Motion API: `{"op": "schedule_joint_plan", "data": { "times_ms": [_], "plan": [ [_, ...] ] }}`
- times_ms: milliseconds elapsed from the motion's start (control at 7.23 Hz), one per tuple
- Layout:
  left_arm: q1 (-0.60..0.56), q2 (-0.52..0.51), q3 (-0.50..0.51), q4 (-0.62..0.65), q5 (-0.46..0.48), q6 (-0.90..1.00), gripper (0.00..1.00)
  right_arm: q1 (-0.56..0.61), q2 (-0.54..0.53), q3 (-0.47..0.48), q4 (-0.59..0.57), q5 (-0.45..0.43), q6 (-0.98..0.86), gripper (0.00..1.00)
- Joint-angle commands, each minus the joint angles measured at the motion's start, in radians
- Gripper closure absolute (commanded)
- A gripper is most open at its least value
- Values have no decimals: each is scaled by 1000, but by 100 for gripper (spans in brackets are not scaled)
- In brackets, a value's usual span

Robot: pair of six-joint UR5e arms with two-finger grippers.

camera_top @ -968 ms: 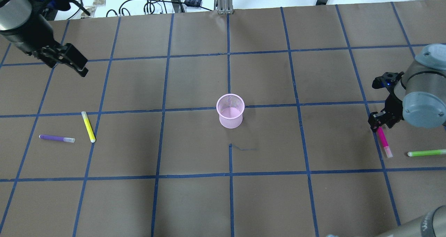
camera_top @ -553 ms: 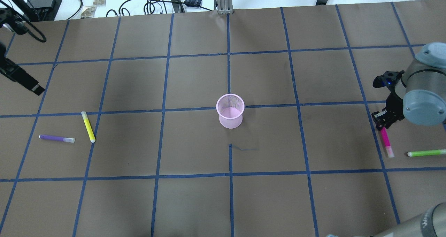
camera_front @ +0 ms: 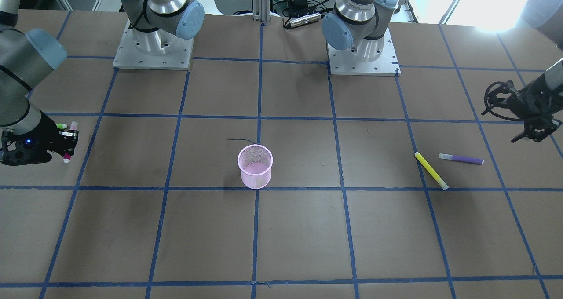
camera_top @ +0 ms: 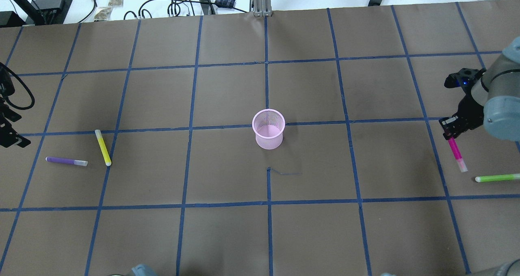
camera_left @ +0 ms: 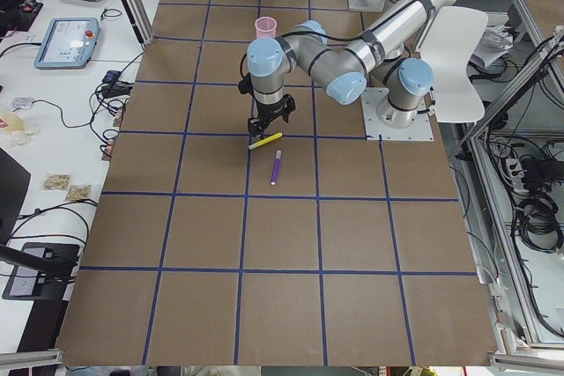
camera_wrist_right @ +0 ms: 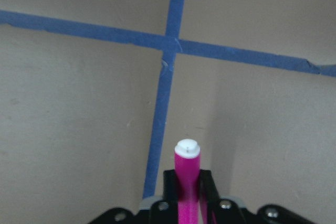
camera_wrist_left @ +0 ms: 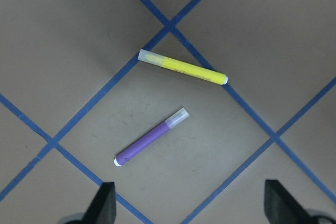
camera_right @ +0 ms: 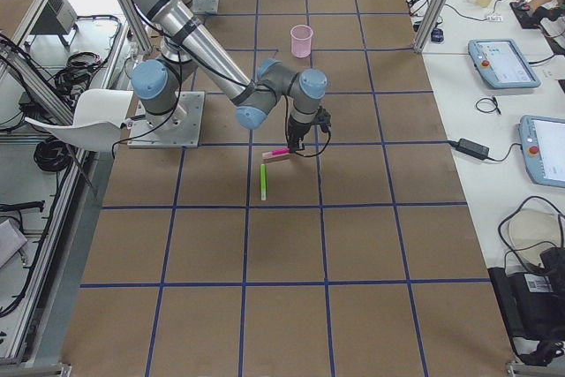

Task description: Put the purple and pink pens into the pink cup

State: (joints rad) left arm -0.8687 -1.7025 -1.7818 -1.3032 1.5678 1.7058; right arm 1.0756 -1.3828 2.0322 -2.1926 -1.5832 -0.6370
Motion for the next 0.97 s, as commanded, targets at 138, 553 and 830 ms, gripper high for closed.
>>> {"op": "schedule_joint_plan", "data": {
  "times_ms": [138, 553, 830],
  "plan": [
    [36, -135, -19, 128, -64, 389, 0, 139, -151, 5, -42, 338, 71, 100],
    [108, -227, -18, 131, -244, 659, 8, 410, -162, 5, -396, 437, 406, 100],
    [155, -293, -2, 81, -340, 661, 10, 638, -141, 6, -556, 298, 584, 100]
  ]
}}
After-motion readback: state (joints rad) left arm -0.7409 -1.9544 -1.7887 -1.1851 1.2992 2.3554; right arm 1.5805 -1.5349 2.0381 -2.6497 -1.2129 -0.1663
